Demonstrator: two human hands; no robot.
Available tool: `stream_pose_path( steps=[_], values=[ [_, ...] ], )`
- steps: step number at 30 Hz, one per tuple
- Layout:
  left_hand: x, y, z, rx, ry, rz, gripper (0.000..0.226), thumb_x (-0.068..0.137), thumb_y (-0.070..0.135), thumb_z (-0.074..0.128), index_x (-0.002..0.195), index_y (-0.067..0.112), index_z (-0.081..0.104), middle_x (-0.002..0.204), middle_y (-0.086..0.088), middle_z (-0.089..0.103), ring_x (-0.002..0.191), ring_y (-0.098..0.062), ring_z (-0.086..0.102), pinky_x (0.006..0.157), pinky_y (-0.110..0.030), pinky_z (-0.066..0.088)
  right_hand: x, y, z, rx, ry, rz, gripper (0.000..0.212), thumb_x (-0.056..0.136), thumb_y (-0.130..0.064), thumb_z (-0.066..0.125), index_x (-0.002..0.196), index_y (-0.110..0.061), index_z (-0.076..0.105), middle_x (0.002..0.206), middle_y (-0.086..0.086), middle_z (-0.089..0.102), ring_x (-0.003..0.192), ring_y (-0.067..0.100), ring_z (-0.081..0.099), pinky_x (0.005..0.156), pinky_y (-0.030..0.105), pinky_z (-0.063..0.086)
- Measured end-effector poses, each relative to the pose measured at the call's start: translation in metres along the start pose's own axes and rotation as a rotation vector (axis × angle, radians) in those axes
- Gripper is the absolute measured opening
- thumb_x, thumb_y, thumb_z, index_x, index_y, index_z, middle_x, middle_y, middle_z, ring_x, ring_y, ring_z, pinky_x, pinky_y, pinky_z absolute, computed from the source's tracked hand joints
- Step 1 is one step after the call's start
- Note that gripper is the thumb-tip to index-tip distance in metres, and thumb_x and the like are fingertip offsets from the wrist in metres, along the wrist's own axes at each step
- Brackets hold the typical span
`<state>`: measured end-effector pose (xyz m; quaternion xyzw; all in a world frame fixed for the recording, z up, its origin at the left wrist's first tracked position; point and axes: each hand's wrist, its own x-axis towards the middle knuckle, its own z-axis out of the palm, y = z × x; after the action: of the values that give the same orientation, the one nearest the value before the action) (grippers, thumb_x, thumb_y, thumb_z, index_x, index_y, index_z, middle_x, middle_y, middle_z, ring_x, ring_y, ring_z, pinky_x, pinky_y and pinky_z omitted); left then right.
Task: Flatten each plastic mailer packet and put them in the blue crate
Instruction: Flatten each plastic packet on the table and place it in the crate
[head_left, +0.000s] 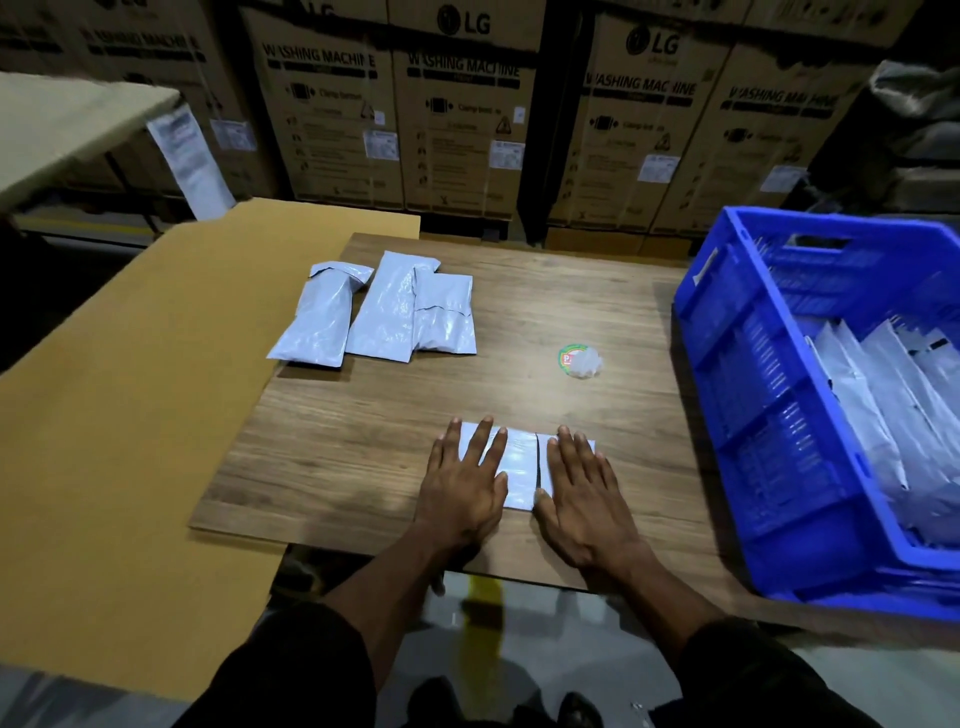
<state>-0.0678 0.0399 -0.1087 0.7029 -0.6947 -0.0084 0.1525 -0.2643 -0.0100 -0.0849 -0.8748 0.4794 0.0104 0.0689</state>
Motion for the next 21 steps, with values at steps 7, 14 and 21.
stream_pose_path(
  steps=[7,14,21],
  values=[
    [-0.012,-0.014,-0.01,0.017,-0.068,-0.041,0.07,0.094,0.053,0.04,0.155,0.018,0.037,0.164,-0.004,0.029,0.149,-0.035,0.03,0.116,-0.056,0.029,-0.013,0.028,-0.008,0.012,-0.057,0.083,0.096,0.084,-0.076,-0.009,0.158,-0.014,-0.008,0.163,0.002,-0.023,0.15,0.015,-0.022,0.122,0.043,-0.008],
    [-0.007,-0.017,-0.015,0.03,-0.207,-0.054,0.076,0.093,0.06,0.013,0.161,0.025,0.015,0.169,0.003,0.005,0.155,-0.027,0.004,0.123,-0.053,0.007,-0.021,0.015,-0.019,-0.091,0.127,-0.32,0.051,0.094,-0.052,0.049,0.132,-0.019,0.055,0.158,0.009,0.033,0.15,0.031,0.019,0.118,0.052,0.018],
    [-0.002,-0.012,-0.033,-0.009,-0.314,-0.031,0.101,0.085,0.081,0.003,0.161,0.015,0.005,0.168,-0.001,-0.009,0.155,-0.027,-0.009,0.122,-0.05,0.001,-0.005,0.006,-0.023,-0.048,0.199,-0.379,0.026,0.096,-0.029,0.045,0.102,-0.013,0.064,0.128,0.006,0.063,0.13,0.033,0.053,0.097,0.041,0.049]
  ],
)
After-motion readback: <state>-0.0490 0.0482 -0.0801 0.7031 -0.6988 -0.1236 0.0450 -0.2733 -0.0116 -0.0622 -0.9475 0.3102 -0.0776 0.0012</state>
